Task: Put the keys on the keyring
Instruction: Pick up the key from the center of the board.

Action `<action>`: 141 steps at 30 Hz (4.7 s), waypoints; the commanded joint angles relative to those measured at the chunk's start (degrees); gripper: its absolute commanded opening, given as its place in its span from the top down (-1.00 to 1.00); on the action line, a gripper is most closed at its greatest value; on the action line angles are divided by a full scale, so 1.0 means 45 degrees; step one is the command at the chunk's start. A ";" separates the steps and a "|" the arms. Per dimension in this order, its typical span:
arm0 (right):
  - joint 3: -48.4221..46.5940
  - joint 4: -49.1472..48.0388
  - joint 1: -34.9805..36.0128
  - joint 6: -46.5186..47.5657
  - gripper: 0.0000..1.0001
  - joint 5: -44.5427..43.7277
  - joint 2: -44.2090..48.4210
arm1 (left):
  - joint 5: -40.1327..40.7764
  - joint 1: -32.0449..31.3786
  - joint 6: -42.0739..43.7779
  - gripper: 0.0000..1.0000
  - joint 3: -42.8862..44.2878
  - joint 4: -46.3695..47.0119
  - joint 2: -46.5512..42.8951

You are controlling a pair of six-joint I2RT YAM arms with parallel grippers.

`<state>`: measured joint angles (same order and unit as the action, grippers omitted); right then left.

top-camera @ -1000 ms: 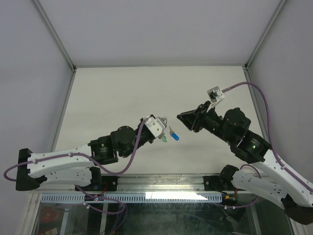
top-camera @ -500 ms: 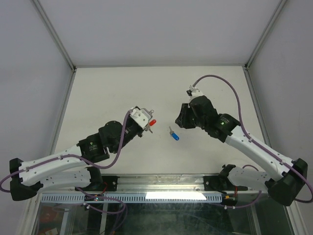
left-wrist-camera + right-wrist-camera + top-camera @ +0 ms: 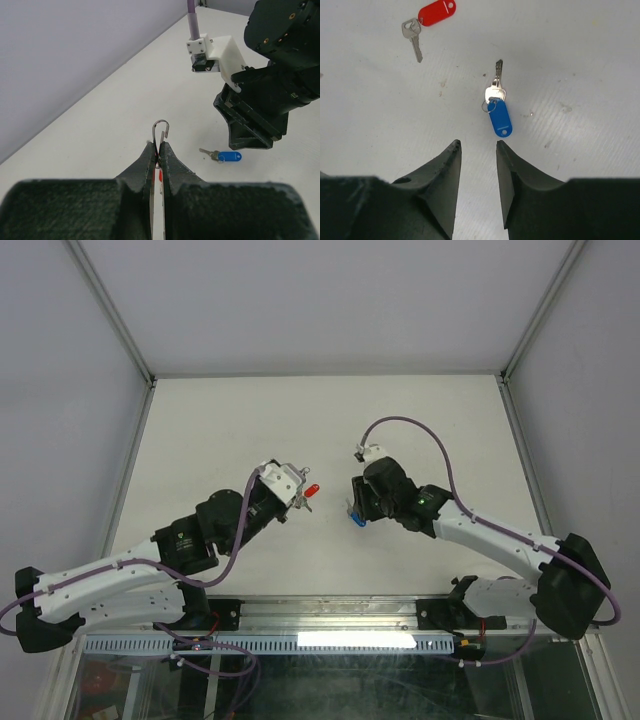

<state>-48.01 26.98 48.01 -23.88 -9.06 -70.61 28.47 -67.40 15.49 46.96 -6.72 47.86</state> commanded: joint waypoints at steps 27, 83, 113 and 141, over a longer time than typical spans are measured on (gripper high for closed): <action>-0.1291 -0.8682 0.0874 -0.8571 0.40 -0.0629 -0.6433 | 0.0570 0.0778 -0.0615 1.00 0.0227 -0.0432 -0.0482; -0.2672 -0.7001 0.0867 -0.7919 1.00 -0.1133 -0.8811 | 0.0546 0.0778 -0.0531 1.00 0.0201 -0.0425 -0.0655; 0.4123 -1.4286 0.0835 0.4732 1.00 0.1073 0.0325 | 0.0330 0.0778 -0.0614 1.00 0.0227 -0.0475 -0.0718; 0.3054 -1.3296 0.0849 1.1710 1.00 0.5611 0.4643 | -0.1639 0.0778 -0.2245 1.00 0.1504 0.0362 0.0275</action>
<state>-32.69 -25.61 51.64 20.25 11.73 -48.90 23.55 -64.38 8.03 50.28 -10.22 48.25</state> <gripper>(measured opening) 0.004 0.006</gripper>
